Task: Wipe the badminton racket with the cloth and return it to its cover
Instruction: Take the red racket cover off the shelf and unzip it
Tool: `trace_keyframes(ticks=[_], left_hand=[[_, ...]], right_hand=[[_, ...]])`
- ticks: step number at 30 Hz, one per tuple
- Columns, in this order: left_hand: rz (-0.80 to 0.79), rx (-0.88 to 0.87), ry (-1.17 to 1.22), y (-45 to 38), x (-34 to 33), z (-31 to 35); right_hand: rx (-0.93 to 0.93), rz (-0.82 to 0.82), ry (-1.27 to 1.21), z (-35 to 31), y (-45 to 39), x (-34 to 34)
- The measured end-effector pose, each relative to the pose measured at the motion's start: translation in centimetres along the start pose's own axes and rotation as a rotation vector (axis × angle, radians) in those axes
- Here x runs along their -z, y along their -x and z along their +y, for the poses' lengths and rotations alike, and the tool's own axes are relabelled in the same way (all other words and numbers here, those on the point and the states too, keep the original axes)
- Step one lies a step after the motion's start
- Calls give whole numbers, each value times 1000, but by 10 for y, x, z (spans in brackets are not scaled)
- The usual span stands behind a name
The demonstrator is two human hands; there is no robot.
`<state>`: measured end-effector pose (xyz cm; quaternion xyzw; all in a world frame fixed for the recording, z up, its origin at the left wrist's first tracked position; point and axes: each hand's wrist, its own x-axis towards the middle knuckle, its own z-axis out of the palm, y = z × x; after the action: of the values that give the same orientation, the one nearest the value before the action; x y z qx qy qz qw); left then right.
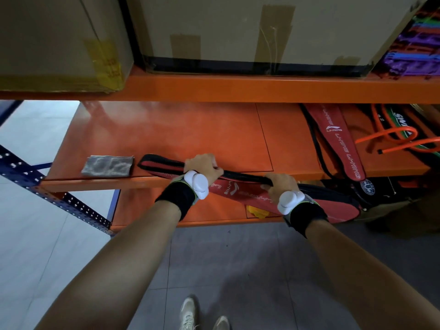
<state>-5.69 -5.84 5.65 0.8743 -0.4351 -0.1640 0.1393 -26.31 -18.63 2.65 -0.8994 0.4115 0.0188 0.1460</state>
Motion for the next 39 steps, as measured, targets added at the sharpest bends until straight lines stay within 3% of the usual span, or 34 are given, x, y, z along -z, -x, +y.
trace_keyframes(ticks=[5, 12, 15, 20, 25, 29, 34, 39], left_hand=[[70, 134, -63, -7, 21, -50], [158, 276, 92, 1, 43, -120], [132, 322, 90, 6, 44, -132], [224, 398, 127, 12, 35, -130], [330, 367, 89, 9, 30, -134], [417, 55, -73, 1, 15, -113], [67, -310, -69, 1, -13, -41], [-305, -359, -73, 6, -32, 16]], right_hand=[[-70, 6, 10, 21, 5, 5], [-113, -14, -43, 43, 13, 4], [-128, -8, -72, 44, 14, -2], [-106, 52, -48, 36, 13, -15], [-117, 37, -31, 32, 13, -20], [-115, 12, -16, 21, 11, -20], [14, 0, 60, -3, 5, -18], [166, -25, 123, -19, -6, -13]])
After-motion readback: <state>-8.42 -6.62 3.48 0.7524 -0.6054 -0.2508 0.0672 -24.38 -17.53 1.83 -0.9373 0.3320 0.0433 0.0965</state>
